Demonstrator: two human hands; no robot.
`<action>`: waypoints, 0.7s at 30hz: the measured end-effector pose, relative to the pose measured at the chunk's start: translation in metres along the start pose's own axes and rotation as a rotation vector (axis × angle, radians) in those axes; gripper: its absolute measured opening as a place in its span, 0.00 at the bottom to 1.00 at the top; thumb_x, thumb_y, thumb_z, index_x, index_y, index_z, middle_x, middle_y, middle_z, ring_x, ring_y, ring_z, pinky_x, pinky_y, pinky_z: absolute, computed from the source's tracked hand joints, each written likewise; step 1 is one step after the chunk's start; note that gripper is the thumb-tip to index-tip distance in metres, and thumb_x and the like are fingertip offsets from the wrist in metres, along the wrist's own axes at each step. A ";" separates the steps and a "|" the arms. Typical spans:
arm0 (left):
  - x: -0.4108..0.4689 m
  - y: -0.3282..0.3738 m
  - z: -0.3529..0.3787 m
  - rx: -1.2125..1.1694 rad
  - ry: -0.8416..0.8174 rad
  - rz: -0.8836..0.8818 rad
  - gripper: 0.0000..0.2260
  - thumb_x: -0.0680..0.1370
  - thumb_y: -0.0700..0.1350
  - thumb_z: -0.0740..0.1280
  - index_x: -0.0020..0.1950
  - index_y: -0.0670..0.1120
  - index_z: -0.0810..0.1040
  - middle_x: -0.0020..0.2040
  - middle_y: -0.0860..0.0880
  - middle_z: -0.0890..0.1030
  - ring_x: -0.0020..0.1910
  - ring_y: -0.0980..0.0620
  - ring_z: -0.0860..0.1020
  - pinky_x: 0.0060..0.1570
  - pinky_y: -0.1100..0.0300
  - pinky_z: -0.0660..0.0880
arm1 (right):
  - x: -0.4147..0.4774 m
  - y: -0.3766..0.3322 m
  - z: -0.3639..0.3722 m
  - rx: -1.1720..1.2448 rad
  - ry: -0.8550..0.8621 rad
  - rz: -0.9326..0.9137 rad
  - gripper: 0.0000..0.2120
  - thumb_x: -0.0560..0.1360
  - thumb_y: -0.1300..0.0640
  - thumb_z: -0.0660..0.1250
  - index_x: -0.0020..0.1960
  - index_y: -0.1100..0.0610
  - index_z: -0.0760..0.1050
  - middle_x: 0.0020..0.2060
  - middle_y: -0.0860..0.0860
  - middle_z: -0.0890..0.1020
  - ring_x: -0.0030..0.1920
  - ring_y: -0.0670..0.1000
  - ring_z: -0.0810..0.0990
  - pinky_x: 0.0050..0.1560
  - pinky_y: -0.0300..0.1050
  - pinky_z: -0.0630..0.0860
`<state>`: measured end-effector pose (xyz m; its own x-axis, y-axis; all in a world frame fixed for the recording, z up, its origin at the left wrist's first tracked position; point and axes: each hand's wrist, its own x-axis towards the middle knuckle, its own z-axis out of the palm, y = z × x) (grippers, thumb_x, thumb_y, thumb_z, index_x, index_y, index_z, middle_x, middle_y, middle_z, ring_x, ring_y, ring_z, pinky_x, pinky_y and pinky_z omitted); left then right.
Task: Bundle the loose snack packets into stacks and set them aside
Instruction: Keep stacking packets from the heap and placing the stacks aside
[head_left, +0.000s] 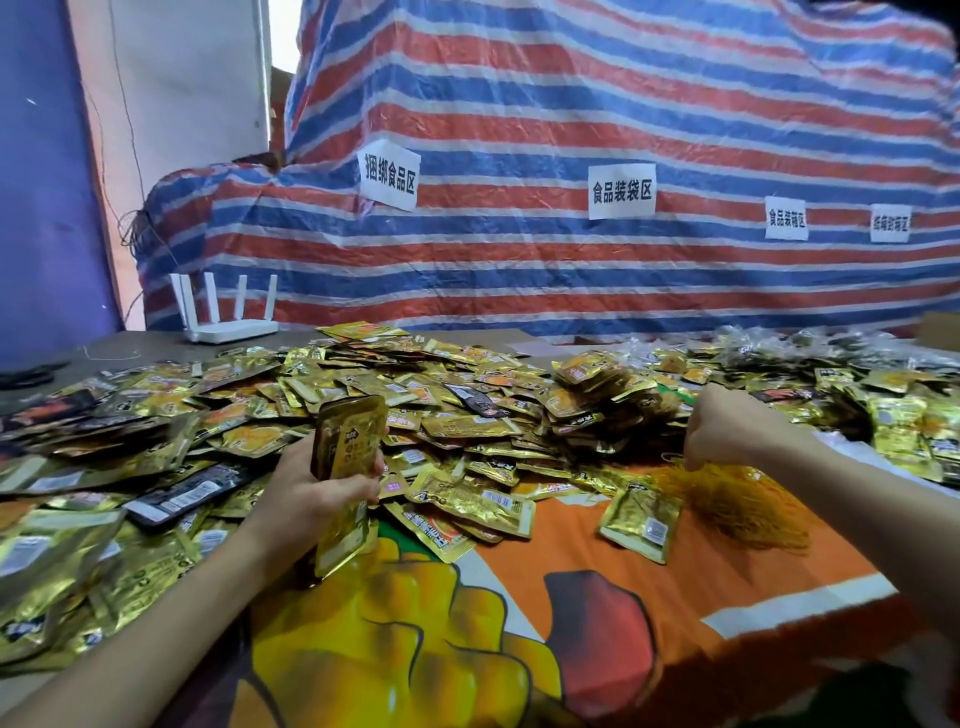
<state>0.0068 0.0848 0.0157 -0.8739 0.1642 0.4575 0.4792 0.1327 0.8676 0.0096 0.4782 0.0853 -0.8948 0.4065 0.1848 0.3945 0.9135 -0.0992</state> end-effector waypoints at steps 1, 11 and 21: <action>0.000 0.000 0.000 -0.002 -0.003 0.001 0.20 0.61 0.40 0.70 0.51 0.35 0.80 0.47 0.35 0.81 0.44 0.43 0.80 0.49 0.49 0.77 | 0.000 0.001 -0.001 -0.006 0.003 0.007 0.10 0.68 0.57 0.80 0.45 0.58 0.82 0.38 0.52 0.83 0.43 0.55 0.82 0.49 0.52 0.81; 0.001 -0.001 0.000 0.010 -0.023 -0.008 0.17 0.62 0.40 0.70 0.48 0.35 0.80 0.43 0.42 0.81 0.43 0.45 0.80 0.48 0.51 0.75 | 0.012 0.015 -0.001 0.065 0.007 -0.012 0.04 0.72 0.64 0.72 0.47 0.60 0.82 0.41 0.55 0.84 0.41 0.55 0.84 0.47 0.55 0.85; 0.001 0.000 0.000 0.013 -0.039 -0.034 0.18 0.62 0.41 0.70 0.50 0.36 0.80 0.45 0.42 0.82 0.45 0.45 0.81 0.48 0.54 0.75 | 0.013 0.016 -0.014 0.123 0.010 -0.002 0.03 0.70 0.70 0.76 0.44 0.67 0.84 0.35 0.59 0.85 0.37 0.56 0.86 0.42 0.55 0.85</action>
<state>0.0058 0.0846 0.0159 -0.8861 0.1970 0.4196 0.4504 0.1512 0.8799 0.0069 0.4983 0.0997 -0.8934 0.4049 0.1944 0.3632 0.9059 -0.2178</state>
